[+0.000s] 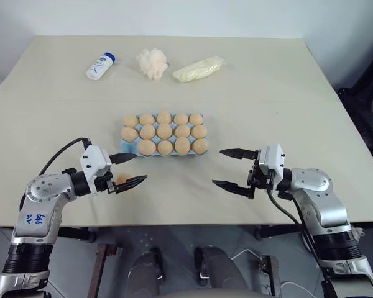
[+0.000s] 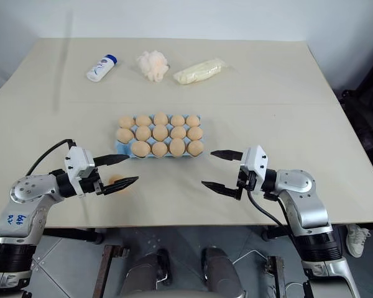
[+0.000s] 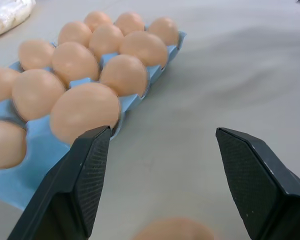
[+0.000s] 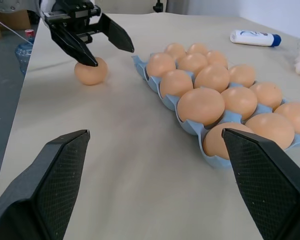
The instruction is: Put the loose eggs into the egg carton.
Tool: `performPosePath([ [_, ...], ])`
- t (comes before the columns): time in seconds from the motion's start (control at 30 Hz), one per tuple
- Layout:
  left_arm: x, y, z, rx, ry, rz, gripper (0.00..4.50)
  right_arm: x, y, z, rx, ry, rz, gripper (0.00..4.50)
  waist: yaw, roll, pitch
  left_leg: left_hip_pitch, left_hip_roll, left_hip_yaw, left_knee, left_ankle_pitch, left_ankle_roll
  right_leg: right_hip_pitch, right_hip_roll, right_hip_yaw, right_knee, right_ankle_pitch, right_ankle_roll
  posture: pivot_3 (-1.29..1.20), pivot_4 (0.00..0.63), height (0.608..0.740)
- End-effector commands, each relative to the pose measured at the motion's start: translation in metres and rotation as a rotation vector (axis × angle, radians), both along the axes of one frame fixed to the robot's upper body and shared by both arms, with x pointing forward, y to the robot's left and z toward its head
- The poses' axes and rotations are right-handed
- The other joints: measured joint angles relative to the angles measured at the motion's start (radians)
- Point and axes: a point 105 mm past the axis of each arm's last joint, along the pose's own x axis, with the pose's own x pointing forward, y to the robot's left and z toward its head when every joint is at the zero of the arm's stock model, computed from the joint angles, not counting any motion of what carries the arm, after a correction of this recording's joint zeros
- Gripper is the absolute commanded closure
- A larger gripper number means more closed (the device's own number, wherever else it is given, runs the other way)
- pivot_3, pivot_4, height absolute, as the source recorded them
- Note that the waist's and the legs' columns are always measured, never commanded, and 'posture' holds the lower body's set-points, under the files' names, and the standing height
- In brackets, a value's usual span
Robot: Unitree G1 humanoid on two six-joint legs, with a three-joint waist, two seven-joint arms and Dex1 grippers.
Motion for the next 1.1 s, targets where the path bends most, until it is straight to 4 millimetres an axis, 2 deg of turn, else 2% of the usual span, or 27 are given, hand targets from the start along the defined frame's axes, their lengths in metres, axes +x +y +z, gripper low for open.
performPosePath([
  [0.03, -0.004, 0.025, 0.012, 0.002, -0.053, 0.087, 0.94, -0.002, 0.001, 0.014, 0.031, -0.036, 0.03, 0.07, 0.001, 0.0, 0.0, 0.0, 0.0, 0.0, 0.0, 0.0, 0.0, 0.0, 0.0, 0.0, 0.0, 0.0, 0.0, 0.0, 0.15, 0.74],
  [0.2, -0.032, 0.066, 0.011, -0.003, -0.021, 0.226, 0.94, -0.007, 0.009, 0.015, 0.021, -0.041, 0.093, 0.07, -0.009, 0.0, 0.0, 0.0, 0.001, 0.0, -0.001, 0.0, 0.0, 0.0, 0.001, 0.0, 0.0, -0.001, -0.001, 0.0, 0.15, 0.74],
  [0.3, -0.05, 0.077, 0.0, 0.04, 0.035, 0.248, 0.94, -0.012, 0.016, 0.012, -0.003, -0.017, 0.167, 0.07, -0.004, 0.0, 0.0, 0.0, 0.001, -0.001, -0.001, -0.001, -0.001, 0.0, 0.0, -0.001, -0.001, -0.001, -0.002, 0.0, 0.15, 0.74],
  [0.43, -0.054, 0.069, -0.008, 0.017, 0.073, 0.241, 0.94, -0.013, 0.021, 0.011, -0.021, -0.014, 0.206, 0.07, 0.005, 0.0, 0.0, 0.0, 0.0, -0.002, -0.001, -0.001, -0.001, 0.0, -0.002, -0.002, -0.001, -0.003, -0.006, 0.0, 0.15, 0.74],
  [0.5, -0.053, 0.061, -0.014, 0.005, 0.086, 0.222, 0.94, -0.012, 0.022, 0.012, -0.025, -0.018, 0.209, 0.07, 0.003, 0.0, 0.0, 0.0, 0.0, -0.002, -0.001, -0.002, -0.001, 0.001, -0.004, -0.002, -0.004, -0.008, -0.017, 0.0, 0.15, 0.74],
  [0.67, -0.038, 0.032, -0.032, -0.032, 0.097, 0.174, 0.94, -0.009, 0.027, 0.013, -0.029, -0.025, 0.212, 0.07, 0.002, 0.0, 0.0, 0.0, -0.001, -0.002, -0.002, -0.002, 0.0, 0.003, -0.005, -0.002, -0.006, -0.007, -0.015, 0.0, 0.15, 0.74],
  [0.7, -0.035, 0.028, -0.034, -0.037, 0.099, 0.168, 0.94, -0.009, 0.028, 0.013, -0.029, -0.027, 0.213, 0.07, 0.002, 0.0, 0.0, 0.0, -0.001, -0.002, -0.002, -0.002, 0.0, 0.002, -0.004, -0.002, -0.006, -0.003, -0.009, 0.0, 0.15, 0.74],
  [0.73, -0.032, 0.025, -0.037, -0.039, 0.101, 0.165, 0.94, -0.009, 0.03, 0.014, -0.029, -0.028, 0.214, 0.07, 0.002, 0.0, 0.0, 0.0, -0.001, -0.002, -0.002, -0.002, 0.0, 0.002, -0.004, -0.003, -0.006, 0.0, -0.003, 0.0, 0.15, 0.74],
  [0.93, -0.015, 0.018, -0.046, -0.048, 0.075, 0.178, 0.94, -0.011, 0.034, 0.014, -0.025, -0.032, 0.207, 0.07, -0.001, 0.0, 0.0, 0.0, 0.0, -0.002, -0.002, -0.002, 0.0, 0.001, -0.002, -0.003, -0.005, 0.0, -0.002, 0.0, 0.15, 0.74],
  [1.03, -0.013, 0.019, -0.043, -0.063, 0.043, 0.186, 1.57, -0.011, 0.034, 0.014, -0.022, -0.033, 0.191, 0.0, 0.001, 0.0, 0.0, 0.0, 0.0, -0.002, -0.001, -0.002, 0.0, 0.001, -0.002, -0.003, -0.004, 0.0, -0.002, 0.0, 0.15, 0.74],
  [1.1, -0.013, 0.019, -0.04, -0.072, 0.029, 0.191, 2.15, -0.01, 0.033, 0.013, -0.019, -0.032, 0.179, 0.0, 0.002, 0.0, 0.0, 0.0, 0.0, -0.002, -0.001, -0.002, 0.0, 0.002, -0.002, -0.003, -0.004, 0.0, -0.002, 0.0, 0.15, 0.74],
])
